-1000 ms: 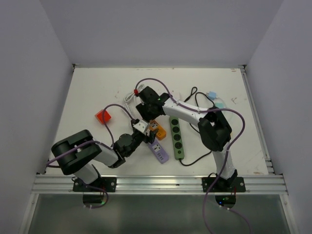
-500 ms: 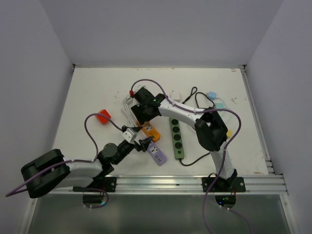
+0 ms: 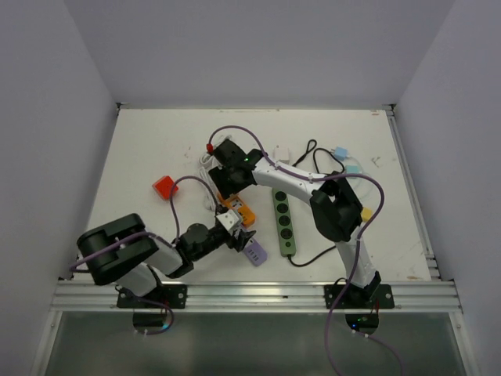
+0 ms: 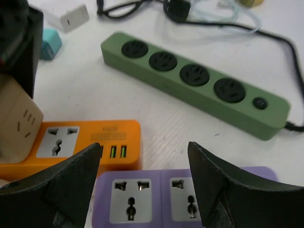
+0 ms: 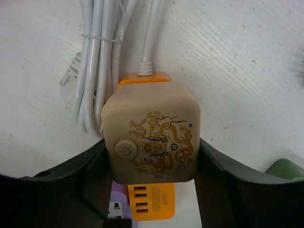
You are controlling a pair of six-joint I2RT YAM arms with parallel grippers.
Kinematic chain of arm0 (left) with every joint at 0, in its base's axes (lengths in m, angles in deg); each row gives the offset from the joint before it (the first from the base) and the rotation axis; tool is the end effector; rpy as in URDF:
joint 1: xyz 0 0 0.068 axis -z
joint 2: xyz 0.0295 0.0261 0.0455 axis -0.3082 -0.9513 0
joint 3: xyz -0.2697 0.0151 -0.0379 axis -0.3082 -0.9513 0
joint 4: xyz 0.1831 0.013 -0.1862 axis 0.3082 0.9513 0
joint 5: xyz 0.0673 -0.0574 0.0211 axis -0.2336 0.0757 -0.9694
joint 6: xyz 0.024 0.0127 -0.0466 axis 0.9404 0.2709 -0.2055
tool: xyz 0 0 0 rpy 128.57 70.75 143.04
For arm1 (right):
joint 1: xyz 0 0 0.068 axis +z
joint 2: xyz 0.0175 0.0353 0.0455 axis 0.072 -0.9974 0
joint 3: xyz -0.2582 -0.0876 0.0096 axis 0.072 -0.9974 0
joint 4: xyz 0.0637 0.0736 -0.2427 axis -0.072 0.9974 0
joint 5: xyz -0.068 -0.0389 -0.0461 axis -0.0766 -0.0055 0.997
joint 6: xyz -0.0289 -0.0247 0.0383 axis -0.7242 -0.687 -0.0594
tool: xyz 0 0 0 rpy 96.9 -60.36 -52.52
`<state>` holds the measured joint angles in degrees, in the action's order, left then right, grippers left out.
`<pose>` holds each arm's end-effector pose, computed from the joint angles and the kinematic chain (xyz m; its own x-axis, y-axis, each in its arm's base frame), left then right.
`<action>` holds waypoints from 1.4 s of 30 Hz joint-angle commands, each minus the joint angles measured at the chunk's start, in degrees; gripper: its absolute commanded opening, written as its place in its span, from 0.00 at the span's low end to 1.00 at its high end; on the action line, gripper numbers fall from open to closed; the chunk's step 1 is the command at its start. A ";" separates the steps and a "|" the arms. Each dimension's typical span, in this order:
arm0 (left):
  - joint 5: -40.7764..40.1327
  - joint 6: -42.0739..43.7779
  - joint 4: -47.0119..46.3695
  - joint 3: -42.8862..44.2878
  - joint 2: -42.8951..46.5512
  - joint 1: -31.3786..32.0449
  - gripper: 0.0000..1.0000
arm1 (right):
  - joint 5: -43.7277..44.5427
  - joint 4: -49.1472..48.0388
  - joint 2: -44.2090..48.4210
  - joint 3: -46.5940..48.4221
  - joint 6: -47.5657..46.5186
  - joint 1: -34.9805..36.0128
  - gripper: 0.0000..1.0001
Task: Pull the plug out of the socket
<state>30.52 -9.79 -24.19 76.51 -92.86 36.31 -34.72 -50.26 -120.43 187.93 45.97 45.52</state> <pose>0.1270 -0.1735 0.1375 -0.0978 0.0639 -0.9931 0.7803 0.6243 -0.0367 0.3069 0.3570 0.2142 -0.7061 -0.4660 -0.5331 -0.5815 0.8113 0.0609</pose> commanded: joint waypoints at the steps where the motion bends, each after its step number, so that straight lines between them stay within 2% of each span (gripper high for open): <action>1: 1.01 2.06 -13.50 4.22 -9.25 -2.49 0.78 | -0.52 1.26 1.58 0.31 0.70 0.10 0.00; 3: 0.31 3.30 -15.95 5.56 -14.34 -2.67 0.78 | -0.34 1.09 1.76 -0.21 0.61 0.10 0.00; 5: -0.31 2.94 -21.03 6.09 -17.08 -2.67 0.78 | -0.60 0.83 2.02 -1.09 0.61 0.10 0.00; 8: -0.40 1.12 -23.78 6.09 -19.99 -2.76 0.79 | -1.04 0.39 2.37 -1.89 0.44 0.10 0.00; 12: -1.71 1.71 -23.70 6.27 -20.70 -2.76 0.78 | -1.48 0.30 2.72 -2.33 0.44 0.10 0.00; 16: -6.71 1.45 -20.81 6.44 -19.99 -3.37 0.79 | -2.27 0.56 3.25 -2.59 0.70 0.01 0.00; 19: -8.04 -1.87 -19.04 6.09 -21.04 -4.69 0.78 | -3.94 0.82 3.78 -2.42 1.05 0.01 0.00; 20: -6.57 -6.85 -19.30 5.13 -22.27 -7.13 0.78 | -7.42 1.09 3.34 -1.72 1.40 -0.51 0.00; 23: -3.75 -11.72 -23.07 3.02 -24.03 -10.30 0.78 | -10.44 1.88 2.38 -0.92 1.49 -0.95 0.00; 25: -1.81 -13.22 -26.67 1.26 -25.70 -12.06 0.77 | -12.02 1.97 2.02 -0.75 1.58 -1.13 0.00; 31: -0.66 -13.49 -26.16 0.64 -27.19 -12.25 0.75 | -14.31 2.32 2.02 -0.13 2.37 -2.54 0.00; 33: -0.14 -13.32 -25.90 0.73 -27.64 -12.25 0.75 | -13.26 3.10 1.85 1.36 2.11 -2.54 0.00; 42: -3.38 -14.20 -23.18 0.12 -29.66 -12.25 0.73 | 6.68 10.22 -1.40 7.16 -2.64 0.18 0.00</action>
<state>30.43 -19.10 -40.56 81.32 -116.22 25.14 -35.18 -46.06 -121.92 191.12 46.05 44.84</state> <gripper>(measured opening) 0.730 0.616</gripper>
